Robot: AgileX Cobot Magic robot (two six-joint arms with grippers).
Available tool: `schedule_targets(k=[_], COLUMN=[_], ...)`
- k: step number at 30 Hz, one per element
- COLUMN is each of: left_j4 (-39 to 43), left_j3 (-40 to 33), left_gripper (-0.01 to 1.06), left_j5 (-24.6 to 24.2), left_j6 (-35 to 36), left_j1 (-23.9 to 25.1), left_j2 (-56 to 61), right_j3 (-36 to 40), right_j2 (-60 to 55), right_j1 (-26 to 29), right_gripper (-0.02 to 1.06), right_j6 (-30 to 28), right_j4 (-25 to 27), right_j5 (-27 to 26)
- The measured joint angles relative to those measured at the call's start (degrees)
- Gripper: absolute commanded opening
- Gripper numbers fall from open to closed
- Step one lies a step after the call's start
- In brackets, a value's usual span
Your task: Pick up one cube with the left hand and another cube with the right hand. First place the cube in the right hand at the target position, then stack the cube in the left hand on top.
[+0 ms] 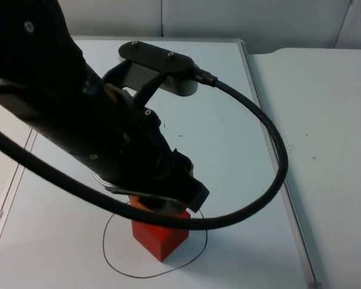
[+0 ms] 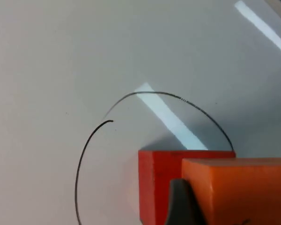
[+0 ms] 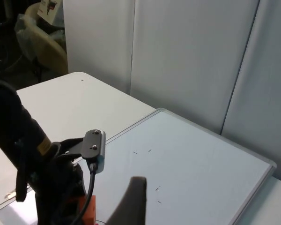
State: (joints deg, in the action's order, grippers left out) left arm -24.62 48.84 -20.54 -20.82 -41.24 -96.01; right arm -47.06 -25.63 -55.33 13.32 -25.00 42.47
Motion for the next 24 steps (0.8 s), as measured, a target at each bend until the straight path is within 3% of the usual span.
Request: schedule_targets(k=[24], left_j4=[2.93], left_j3=[0.00], left_gripper=[0.22], left_j5=[0.73], left_j6=[1.12], left_j1=[0.00], left_j2=[-4.21], right_j3=[0.00], right_j2=[0.00], right_j1=[0.00], right_gripper=[0.85], right_j6=[0.22], right_j4=[0.00], right_j5=[0.32])
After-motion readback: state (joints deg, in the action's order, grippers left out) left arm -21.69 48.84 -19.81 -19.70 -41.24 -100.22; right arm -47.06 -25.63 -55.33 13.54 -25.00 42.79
